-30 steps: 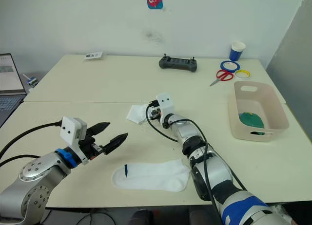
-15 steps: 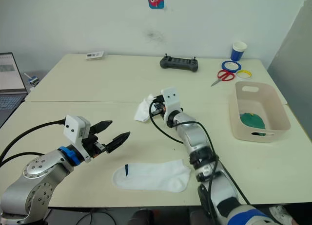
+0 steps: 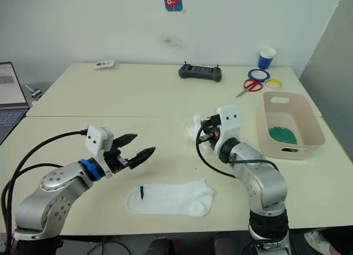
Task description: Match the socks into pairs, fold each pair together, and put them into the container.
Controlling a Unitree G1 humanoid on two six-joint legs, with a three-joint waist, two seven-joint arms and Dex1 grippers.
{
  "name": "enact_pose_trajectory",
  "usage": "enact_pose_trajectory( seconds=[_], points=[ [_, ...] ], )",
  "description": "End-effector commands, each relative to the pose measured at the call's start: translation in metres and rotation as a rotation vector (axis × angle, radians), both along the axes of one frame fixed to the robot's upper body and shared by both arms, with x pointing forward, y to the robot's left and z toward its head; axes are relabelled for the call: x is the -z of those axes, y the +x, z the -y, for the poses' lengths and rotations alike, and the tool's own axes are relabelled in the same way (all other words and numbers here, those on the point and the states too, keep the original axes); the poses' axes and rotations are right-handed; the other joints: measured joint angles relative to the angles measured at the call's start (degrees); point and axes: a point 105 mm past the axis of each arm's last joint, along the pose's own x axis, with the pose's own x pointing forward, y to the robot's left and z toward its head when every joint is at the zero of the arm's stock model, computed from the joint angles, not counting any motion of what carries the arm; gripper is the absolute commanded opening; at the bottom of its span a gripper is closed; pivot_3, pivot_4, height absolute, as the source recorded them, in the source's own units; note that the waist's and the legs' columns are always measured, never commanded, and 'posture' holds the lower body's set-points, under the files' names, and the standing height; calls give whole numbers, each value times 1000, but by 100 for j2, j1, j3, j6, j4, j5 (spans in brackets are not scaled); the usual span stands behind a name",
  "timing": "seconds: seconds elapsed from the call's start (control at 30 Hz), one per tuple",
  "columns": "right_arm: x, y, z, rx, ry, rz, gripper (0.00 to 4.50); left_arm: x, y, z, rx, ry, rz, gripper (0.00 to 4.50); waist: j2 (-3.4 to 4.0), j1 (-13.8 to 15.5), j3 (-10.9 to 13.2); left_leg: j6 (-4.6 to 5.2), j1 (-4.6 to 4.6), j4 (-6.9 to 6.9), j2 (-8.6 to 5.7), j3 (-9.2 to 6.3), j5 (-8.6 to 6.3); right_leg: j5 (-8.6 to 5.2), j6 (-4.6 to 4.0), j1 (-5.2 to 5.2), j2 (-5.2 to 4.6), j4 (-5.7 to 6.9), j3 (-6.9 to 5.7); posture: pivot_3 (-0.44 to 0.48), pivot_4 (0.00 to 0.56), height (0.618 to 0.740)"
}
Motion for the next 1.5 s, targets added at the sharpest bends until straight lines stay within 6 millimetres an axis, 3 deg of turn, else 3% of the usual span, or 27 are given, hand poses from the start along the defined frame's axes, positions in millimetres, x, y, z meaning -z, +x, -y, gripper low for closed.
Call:
enact_pose_trajectory(
  seconds=[0.03,0.3,0.43,0.67,0.8,0.97,1.07,1.33,1.5],
  points=[
    [-10,-8,-9,-37,6,31,23,-4,2,16,57,-87,-69,4500,0,1,0,0,-2,1,-1,0,0,0,0,0,-1,0,1,0,150,740],
    [-14,-10,-17,-55,-4,55,23,17,1,17,69,-86,-224,4500,0,-12,0,0,-3,-1,0,-2,0,-1,2,-2,1,-2,-1,0,150,740],
    [-19,-6,-13,-49,-11,68,23,21,8,30,71,-49,-175,4500,0,4,0,0,-5,1,-4,0,0,-1,2,-2,-2,-3,2,0,150,740],
    [-7,-16,-13,-184,-163,85,23,5,17,44,142,36,13,4500,-1,30,0,0,-5,1,-7,3,0,-1,1,0,-4,-6,3,0,150,740],
    [-4,-10,-14,-173,-196,108,23,4,26,29,117,61,21,4500,-1,-15,0,0,-4,-2,-3,3,0,-2,2,-2,1,-5,3,0,150,740],
    [-3,-10,-20,-196,-225,142,23,7,23,20,140,122,41,4500,0,-17,0,1,-6,-2,0,3,0,-2,2,-5,3,-5,3,0,150,740],
    [-1,-11,-20,-214,-248,146,23,3,22,22,169,148,75,4500,-1,5,0,0,-8,-2,-5,5,0,-3,4,-5,-3,-7,6,0,150,740],
    [1,-17,-28,-298,-274,144,23,-24,45,31,255,277,246,4500,-2,37,2,0,-7,1,-6,3,0,-2,5,-3,-2,-6,1,0,150,740],
    [-1,-20,-31,-331,-284,145,23,-25,48,44,364,354,332,4500,-2,29,1,1,-9,-1,-6,3,-1,-3,5,-3,-1,-8,1,0,150,740]
  ],
)
